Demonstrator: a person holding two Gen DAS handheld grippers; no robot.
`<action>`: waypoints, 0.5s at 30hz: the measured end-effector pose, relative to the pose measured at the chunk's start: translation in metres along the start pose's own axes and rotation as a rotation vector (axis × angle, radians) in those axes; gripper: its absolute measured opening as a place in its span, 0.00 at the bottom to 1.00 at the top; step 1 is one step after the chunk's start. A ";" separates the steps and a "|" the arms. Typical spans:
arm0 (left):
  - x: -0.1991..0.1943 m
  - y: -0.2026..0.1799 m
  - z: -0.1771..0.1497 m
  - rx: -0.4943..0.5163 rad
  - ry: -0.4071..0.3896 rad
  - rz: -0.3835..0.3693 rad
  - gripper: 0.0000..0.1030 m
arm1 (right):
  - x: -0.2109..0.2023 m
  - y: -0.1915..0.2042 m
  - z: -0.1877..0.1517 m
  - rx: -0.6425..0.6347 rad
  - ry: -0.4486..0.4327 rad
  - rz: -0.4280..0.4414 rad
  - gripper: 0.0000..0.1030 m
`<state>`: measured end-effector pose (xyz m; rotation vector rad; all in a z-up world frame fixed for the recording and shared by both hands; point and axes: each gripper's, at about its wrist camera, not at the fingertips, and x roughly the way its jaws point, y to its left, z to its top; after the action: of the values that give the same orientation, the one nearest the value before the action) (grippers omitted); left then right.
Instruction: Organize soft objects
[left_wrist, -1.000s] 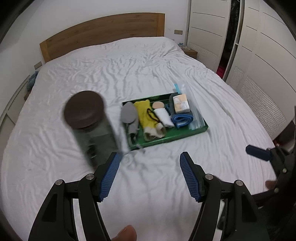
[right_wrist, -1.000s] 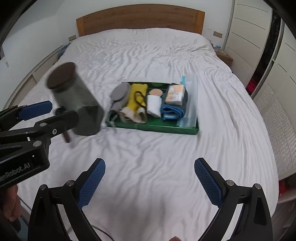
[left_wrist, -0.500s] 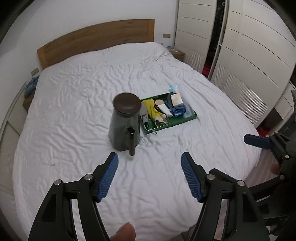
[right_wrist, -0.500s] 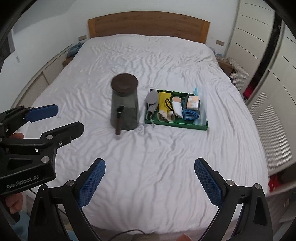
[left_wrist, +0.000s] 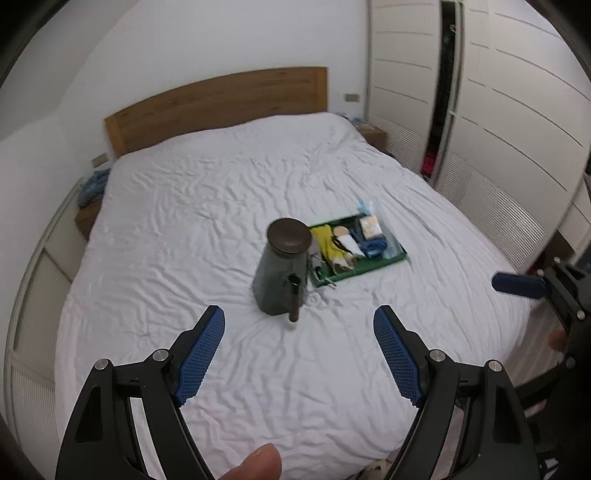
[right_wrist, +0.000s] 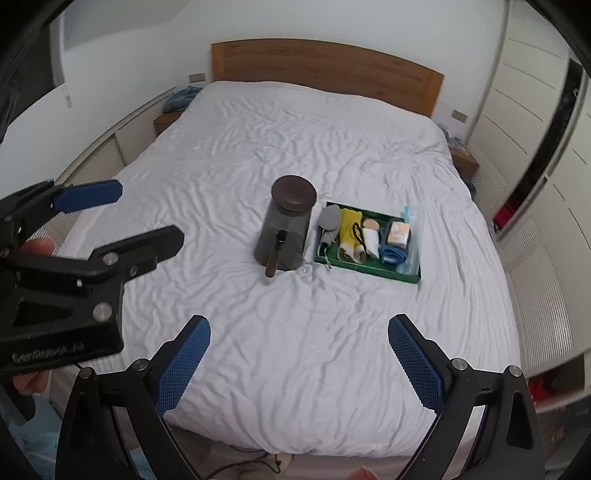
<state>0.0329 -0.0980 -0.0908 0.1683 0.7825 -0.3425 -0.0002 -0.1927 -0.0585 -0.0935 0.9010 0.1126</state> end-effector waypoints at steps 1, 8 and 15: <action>-0.002 0.002 -0.002 -0.016 -0.018 0.009 0.76 | -0.002 -0.001 -0.001 -0.003 -0.002 0.010 0.96; 0.009 0.006 -0.007 -0.038 0.033 0.036 0.76 | -0.005 -0.006 -0.011 -0.030 0.003 0.081 0.96; 0.017 0.000 -0.015 0.011 0.060 0.033 0.76 | 0.004 -0.007 -0.010 -0.047 0.025 0.137 0.96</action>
<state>0.0339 -0.0980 -0.1136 0.2024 0.8367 -0.3122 -0.0042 -0.2001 -0.0676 -0.0768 0.9294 0.2602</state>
